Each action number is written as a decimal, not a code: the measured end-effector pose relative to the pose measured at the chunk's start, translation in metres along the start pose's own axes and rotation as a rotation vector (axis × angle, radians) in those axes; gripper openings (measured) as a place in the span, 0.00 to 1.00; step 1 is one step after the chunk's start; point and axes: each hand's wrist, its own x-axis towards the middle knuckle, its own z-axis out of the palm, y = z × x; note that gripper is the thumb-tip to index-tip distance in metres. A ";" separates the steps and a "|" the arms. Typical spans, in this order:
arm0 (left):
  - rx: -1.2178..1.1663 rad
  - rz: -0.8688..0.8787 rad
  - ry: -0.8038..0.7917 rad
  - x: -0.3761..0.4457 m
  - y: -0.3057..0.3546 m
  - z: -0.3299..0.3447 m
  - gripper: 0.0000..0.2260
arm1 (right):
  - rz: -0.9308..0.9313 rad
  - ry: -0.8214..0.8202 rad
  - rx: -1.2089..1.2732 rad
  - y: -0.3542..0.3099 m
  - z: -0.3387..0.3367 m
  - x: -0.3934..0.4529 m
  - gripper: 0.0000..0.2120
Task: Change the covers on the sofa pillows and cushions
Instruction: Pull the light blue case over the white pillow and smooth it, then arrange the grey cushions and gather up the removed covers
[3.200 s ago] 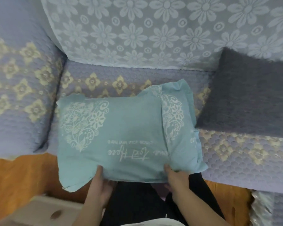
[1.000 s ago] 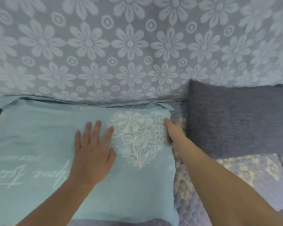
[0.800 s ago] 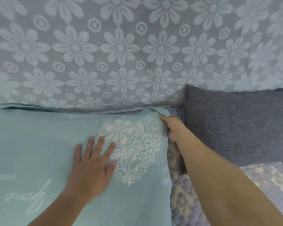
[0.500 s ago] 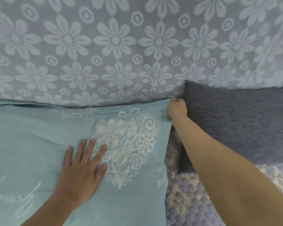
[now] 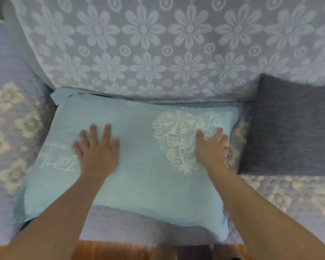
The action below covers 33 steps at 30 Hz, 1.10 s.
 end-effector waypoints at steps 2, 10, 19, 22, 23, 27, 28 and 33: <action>-0.034 -0.167 -0.081 -0.009 -0.041 -0.002 0.27 | 0.249 0.001 0.101 0.041 0.008 -0.015 0.42; -0.107 -0.083 -0.065 -0.021 -0.019 -0.014 0.28 | 0.074 0.048 -0.125 -0.004 -0.069 0.028 0.23; -0.173 0.092 -0.100 -0.049 0.078 -0.017 0.29 | -0.229 -0.272 -0.314 0.043 -0.153 -0.001 0.11; -0.234 0.337 -0.221 -0.080 0.156 -0.015 0.27 | -0.120 -0.386 -0.341 0.102 -0.199 -0.015 0.08; -0.286 0.382 -0.267 -0.093 0.189 -0.022 0.26 | -0.072 -0.404 -0.345 0.121 -0.220 -0.012 0.10; -0.576 0.351 -0.593 -0.145 0.327 -0.040 0.24 | 0.139 -0.312 -0.152 0.200 -0.306 0.031 0.19; -0.648 0.311 -0.638 -0.149 0.362 -0.040 0.24 | 0.149 -0.274 -0.141 0.217 -0.324 0.051 0.21; -0.971 -0.050 -0.537 -0.114 0.489 0.002 0.43 | -0.006 -0.137 -0.136 0.270 -0.390 0.146 0.24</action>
